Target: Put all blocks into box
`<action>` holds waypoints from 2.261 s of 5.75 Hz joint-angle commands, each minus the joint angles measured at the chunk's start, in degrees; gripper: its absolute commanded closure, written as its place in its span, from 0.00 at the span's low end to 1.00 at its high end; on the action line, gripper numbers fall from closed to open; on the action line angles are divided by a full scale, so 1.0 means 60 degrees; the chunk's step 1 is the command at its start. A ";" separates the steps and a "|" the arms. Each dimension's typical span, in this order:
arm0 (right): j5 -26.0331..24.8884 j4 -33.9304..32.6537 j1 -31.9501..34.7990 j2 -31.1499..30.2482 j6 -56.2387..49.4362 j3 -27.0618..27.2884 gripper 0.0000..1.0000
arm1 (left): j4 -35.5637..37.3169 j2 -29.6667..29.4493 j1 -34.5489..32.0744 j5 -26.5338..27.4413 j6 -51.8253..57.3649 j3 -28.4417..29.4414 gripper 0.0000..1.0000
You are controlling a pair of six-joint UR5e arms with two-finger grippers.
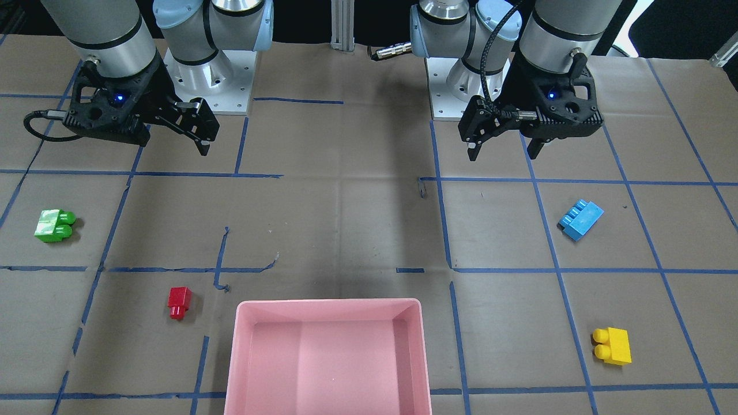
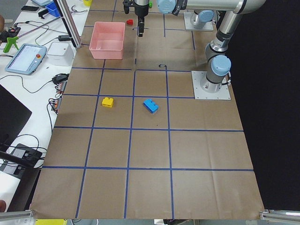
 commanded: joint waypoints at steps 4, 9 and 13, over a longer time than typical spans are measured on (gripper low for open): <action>-0.0047 -0.0009 -0.0031 -0.0043 -0.0014 -0.0011 0.00 | -0.0014 0.0058 0.0058 -0.0001 0.0029 -0.0001 0.01; -0.0047 -0.0052 -0.0294 -0.0101 -0.0841 0.0063 0.00 | -0.0132 0.0364 0.3724 0.0028 0.3252 -0.0584 0.01; 0.0025 -0.0067 -0.3974 -0.0702 -0.4557 0.0909 0.00 | -0.0117 0.0995 0.7025 0.0043 0.7519 -0.1829 0.01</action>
